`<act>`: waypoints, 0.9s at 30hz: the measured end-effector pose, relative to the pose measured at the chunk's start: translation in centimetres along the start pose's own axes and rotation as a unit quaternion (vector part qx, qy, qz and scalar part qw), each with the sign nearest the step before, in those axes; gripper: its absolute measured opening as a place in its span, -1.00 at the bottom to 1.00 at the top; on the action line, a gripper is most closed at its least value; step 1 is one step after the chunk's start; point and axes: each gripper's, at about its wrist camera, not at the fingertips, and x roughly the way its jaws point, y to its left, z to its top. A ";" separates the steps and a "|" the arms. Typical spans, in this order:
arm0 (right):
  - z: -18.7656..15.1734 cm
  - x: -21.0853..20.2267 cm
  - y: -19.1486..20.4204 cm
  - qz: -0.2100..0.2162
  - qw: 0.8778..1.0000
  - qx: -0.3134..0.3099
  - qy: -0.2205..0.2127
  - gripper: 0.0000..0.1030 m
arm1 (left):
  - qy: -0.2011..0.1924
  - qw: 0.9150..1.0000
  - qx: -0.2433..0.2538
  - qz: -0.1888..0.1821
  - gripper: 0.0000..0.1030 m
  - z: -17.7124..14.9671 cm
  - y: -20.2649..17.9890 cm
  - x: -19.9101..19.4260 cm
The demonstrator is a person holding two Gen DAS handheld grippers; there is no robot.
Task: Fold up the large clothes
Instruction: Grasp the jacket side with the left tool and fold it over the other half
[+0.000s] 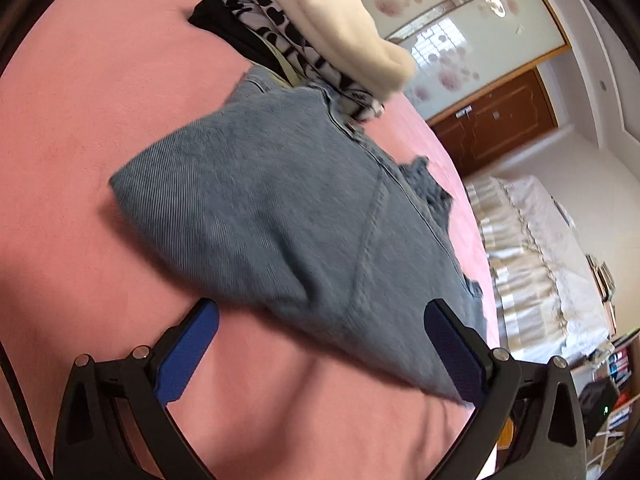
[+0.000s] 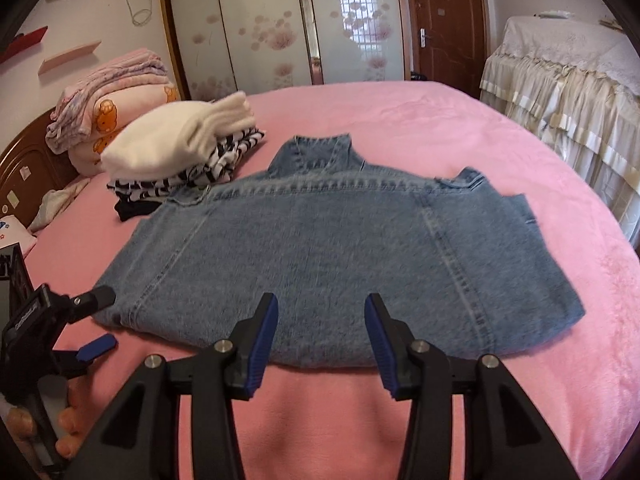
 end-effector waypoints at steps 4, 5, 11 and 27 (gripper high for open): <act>-0.4 1.5 0.3 0.002 1.000 -0.004 0.009 -0.12 | -0.026 1.000 0.010 0.001 0.97 1.8 0.0 2.2; -0.4 1.8 0.3 0.002 1.000 -0.005 0.009 -0.12 | -0.029 1.000 0.010 0.001 0.97 2.3 -0.1 2.9; -0.7 3.5 0.7 0.004 1.000 -0.011 0.021 -0.12 | -0.067 0.998 0.005 0.005 0.81 5.4 -0.3 4.9; 3.2 9.8 1.9 0.007 0.995 -0.068 0.066 -0.75 | -0.167 0.961 0.195 0.102 -0.64 4.0 -10.5 0.3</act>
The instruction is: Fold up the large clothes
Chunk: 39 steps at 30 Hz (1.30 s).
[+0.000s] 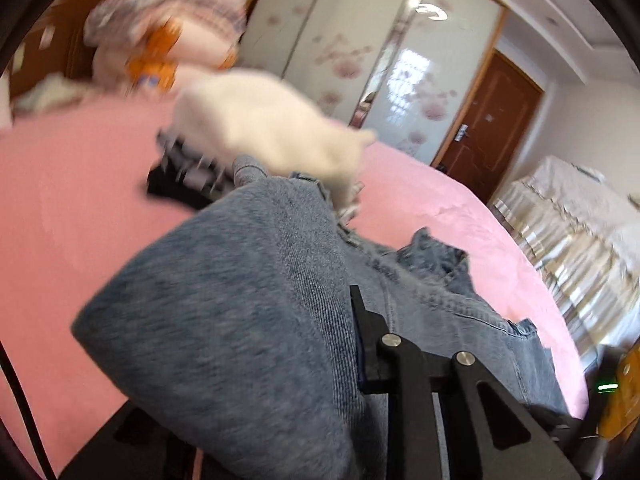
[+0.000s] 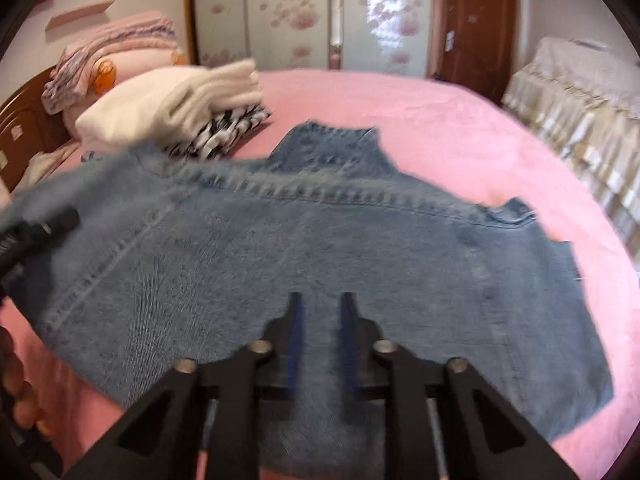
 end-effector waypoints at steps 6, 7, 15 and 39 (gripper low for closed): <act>-0.9 1.6 -1.4 0.034 0.998 0.041 0.025 -0.75 | -0.032 0.995 0.082 -0.037 -0.77 1.2 -6.4 -3.8; -0.9 1.5 -1.9 0.046 0.997 0.053 0.028 -0.75 | -0.033 0.994 0.092 -0.047 -0.77 1.4 -7.8 -4.0; -4.0 -4.4 -10.8 0.084 0.978 0.189 0.005 -0.75 | -0.011 0.981 0.150 -0.123 -0.79 0.5 -18.0 -4.4; -10.8 -12.6 -23.3 -0.030 0.961 0.272 -0.034 -0.67 | 0.223 0.913 0.264 -0.218 0.66 -12.2 -29.2 -1.8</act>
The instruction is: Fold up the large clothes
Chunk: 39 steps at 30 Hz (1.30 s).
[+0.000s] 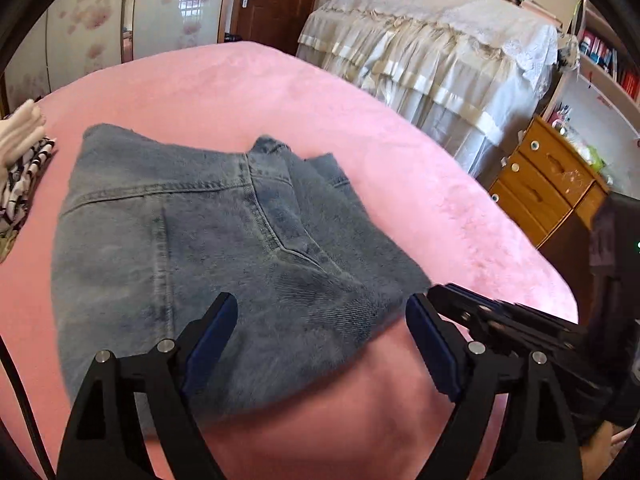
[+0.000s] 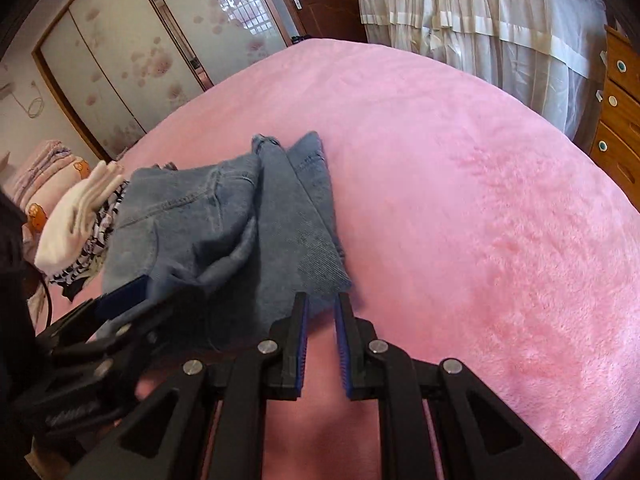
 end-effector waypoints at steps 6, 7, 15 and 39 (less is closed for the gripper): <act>0.9 -1.9 1.9 0.052 0.999 -0.003 -0.012 0.07 | -0.045 0.995 -0.049 0.074 0.77 -0.9 3.7 -5.0; 1.1 -2.0 2.3 0.063 0.998 -0.005 -0.009 0.12 | -0.046 0.993 -0.057 0.090 0.77 -1.3 4.5 -5.6; 1.2 1.4 4.8 0.099 0.993 -0.006 0.060 0.31 | -0.008 0.974 -0.135 0.179 0.77 -4.6 11.5 -6.0; 4.6 2.9 2.5 0.037 0.998 -0.044 0.011 -0.71 | -0.017 0.985 -0.113 0.126 0.77 -2.5 12.6 0.3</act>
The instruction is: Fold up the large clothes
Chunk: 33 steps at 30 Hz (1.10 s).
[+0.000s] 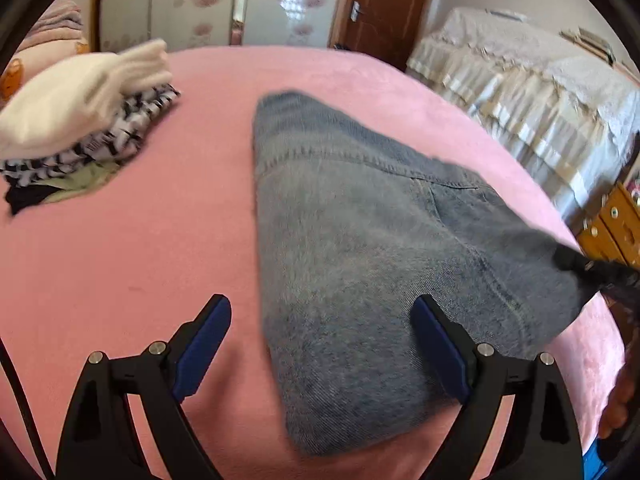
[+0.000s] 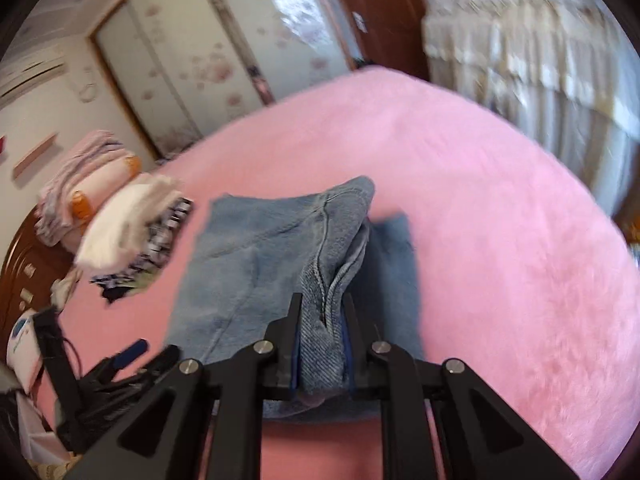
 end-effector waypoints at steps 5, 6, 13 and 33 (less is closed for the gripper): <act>-2.7 2.3 -1.9 -0.011 0.999 0.008 0.038 -0.66 | 0.022 0.999 -0.022 -0.030 0.82 -0.3 1.1 1.5; -2.3 1.9 -1.8 -0.009 0.999 0.008 0.039 -0.57 | 0.030 0.999 -0.025 -0.034 0.82 0.0 1.4 1.6; 2.1 -0.5 -0.1 -0.002 1.000 -0.025 0.007 0.05 | 0.037 0.998 -0.019 -0.046 0.81 3.6 2.6 -0.2; 10.5 12.5 -2.0 -0.075 0.993 -0.032 0.085 -0.77 | 0.083 0.995 0.000 -0.050 -0.15 13.9 2.6 8.9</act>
